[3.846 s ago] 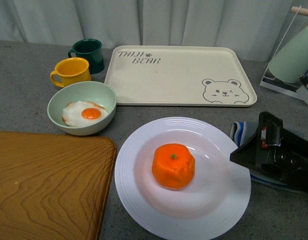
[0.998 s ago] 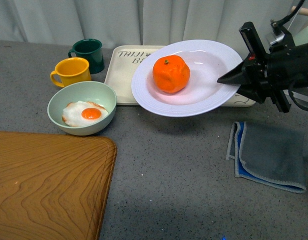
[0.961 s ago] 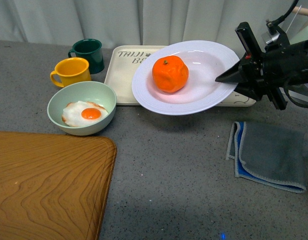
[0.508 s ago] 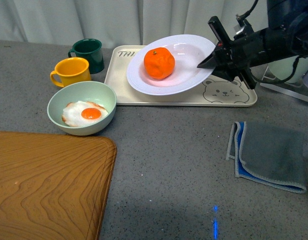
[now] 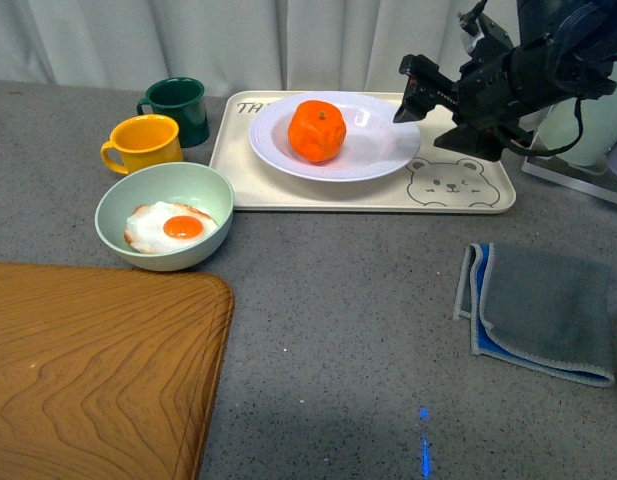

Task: Place orange and plate with both arms

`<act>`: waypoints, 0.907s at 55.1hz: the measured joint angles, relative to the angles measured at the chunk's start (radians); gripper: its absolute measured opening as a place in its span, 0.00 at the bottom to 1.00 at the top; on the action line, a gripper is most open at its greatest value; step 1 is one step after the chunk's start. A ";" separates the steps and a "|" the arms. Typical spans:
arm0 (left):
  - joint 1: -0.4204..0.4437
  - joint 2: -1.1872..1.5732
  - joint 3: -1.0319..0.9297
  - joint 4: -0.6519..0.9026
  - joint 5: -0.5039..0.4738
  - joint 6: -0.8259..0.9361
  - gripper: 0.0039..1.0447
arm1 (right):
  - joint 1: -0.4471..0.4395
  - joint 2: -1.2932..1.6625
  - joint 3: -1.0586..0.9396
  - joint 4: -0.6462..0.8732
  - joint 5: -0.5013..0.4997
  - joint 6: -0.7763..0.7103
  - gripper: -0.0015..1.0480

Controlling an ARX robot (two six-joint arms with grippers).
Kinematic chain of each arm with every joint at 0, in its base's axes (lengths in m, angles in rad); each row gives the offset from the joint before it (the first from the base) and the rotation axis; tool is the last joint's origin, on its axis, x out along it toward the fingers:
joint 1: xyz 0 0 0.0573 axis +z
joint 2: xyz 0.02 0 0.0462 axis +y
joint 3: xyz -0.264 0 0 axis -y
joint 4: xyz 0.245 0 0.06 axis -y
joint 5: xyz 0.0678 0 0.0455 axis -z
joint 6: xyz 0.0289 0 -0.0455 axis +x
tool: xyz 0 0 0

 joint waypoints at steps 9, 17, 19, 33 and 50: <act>0.000 0.000 0.000 0.000 0.000 0.000 0.94 | -0.006 -0.170 -0.206 0.149 0.035 -0.130 0.92; 0.000 0.000 0.000 0.000 0.001 0.000 0.94 | -0.008 -0.369 -0.589 0.800 0.419 -0.298 0.71; 0.000 0.000 0.000 0.000 0.000 0.000 0.94 | -0.021 -0.446 -0.711 0.948 0.442 -0.325 0.64; 0.000 0.000 0.000 0.000 0.001 0.000 0.94 | -0.136 -0.971 -1.359 1.141 0.353 -0.375 0.19; 0.000 0.000 0.000 0.000 0.000 0.000 0.94 | -0.155 -1.284 -1.524 1.002 0.342 -0.380 0.01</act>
